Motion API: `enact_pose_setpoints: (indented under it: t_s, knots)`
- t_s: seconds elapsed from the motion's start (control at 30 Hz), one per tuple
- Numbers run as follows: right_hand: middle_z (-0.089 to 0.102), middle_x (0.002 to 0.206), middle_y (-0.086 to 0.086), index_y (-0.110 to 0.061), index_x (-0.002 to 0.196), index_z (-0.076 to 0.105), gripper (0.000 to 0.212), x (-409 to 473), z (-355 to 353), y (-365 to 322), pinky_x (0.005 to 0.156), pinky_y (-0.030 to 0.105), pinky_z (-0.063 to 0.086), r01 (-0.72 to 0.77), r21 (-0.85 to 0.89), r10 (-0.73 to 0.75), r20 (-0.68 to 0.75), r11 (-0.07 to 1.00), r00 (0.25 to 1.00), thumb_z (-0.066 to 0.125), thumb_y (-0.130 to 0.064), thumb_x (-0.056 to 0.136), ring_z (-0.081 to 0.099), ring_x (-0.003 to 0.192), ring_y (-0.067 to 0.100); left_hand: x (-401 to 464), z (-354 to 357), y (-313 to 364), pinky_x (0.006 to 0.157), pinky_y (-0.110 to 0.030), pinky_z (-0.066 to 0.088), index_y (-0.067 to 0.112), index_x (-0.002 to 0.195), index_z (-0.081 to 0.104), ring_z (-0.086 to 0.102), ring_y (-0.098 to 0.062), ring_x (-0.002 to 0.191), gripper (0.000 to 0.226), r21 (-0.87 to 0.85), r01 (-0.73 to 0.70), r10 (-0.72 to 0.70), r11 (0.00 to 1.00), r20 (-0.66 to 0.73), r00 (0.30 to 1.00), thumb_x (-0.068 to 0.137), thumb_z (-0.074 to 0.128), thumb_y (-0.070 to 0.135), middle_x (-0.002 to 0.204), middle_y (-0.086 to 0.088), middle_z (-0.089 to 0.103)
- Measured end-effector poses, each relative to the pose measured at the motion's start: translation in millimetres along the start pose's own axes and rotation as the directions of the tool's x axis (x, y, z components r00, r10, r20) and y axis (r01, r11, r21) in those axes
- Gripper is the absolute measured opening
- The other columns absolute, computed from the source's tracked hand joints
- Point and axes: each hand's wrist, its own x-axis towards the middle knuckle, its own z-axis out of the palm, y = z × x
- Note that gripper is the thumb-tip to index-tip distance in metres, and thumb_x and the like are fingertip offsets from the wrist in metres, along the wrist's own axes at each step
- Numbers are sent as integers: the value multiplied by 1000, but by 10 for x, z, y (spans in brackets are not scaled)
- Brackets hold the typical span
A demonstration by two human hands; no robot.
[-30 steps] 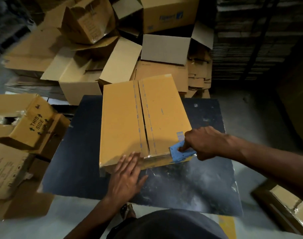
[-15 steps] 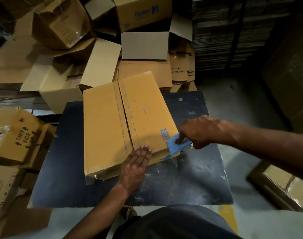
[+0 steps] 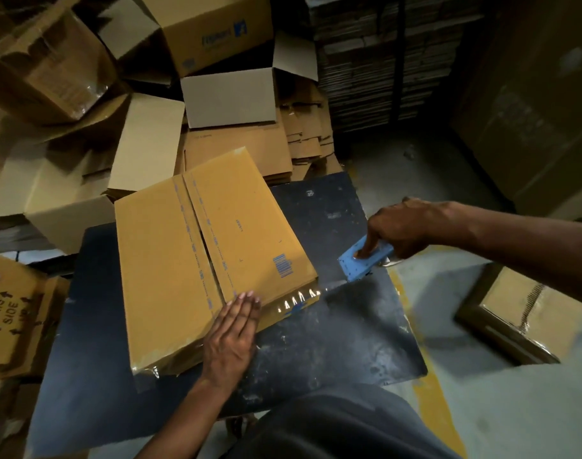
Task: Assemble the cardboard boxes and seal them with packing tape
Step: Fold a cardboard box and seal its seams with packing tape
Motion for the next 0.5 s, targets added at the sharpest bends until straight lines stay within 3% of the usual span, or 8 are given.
enact_pose_setpoints:
  t_s: [0.07,0.13,0.2,0.27,0.37,0.5]
  knots:
    - [55,143,-7,-45,148,47,57,108,77,-61,98,34,43,16,20,-16,-28,1000,999,68,-31,97,54,127,19,-20,5,9,122,-40,27,2,148,50,54,-35,138,56,-1,-11,11,1000,20,1000,93,58,13,154,-16,48]
    - [56,142,-7,-43,146,50,55,243,155,-114,97,33,44,46,65,-42,-55,997,998,69,-32,96,55,127,20,26,-85,65,120,-42,33,4,146,52,54,-31,138,57,3,32,-32,999,106,994,102,46,39,151,-16,52]
    - [58,140,-9,-45,145,52,54,346,217,-123,92,32,44,76,72,-70,-91,994,993,70,-34,96,57,125,20,199,-254,118,113,-43,46,6,138,64,62,-28,130,68,33,83,-88,996,214,973,98,41,56,141,-14,63]
    - [60,139,-11,-47,143,54,50,397,245,-121,93,33,46,97,71,-89,-109,993,990,69,-36,96,58,125,21,430,-409,171,103,-44,53,11,126,75,69,-27,120,64,26,72,-76,997,240,968,92,48,59,131,-10,71]
    - [61,139,-9,-40,143,57,46,441,276,-101,96,32,45,118,142,-104,-101,983,989,66,-38,98,58,125,22,815,-470,241,100,-42,54,18,134,69,66,-24,123,61,-47,-104,113,993,275,955,93,51,60,140,-6,66]
    - [63,136,-15,-48,137,60,45,516,338,-75,88,30,43,138,227,-112,-123,964,986,71,-37,95,61,121,21,1363,-340,360,116,-49,41,23,146,58,48,-25,144,76,-174,-285,331,943,385,861,97,35,76,160,-6,46]
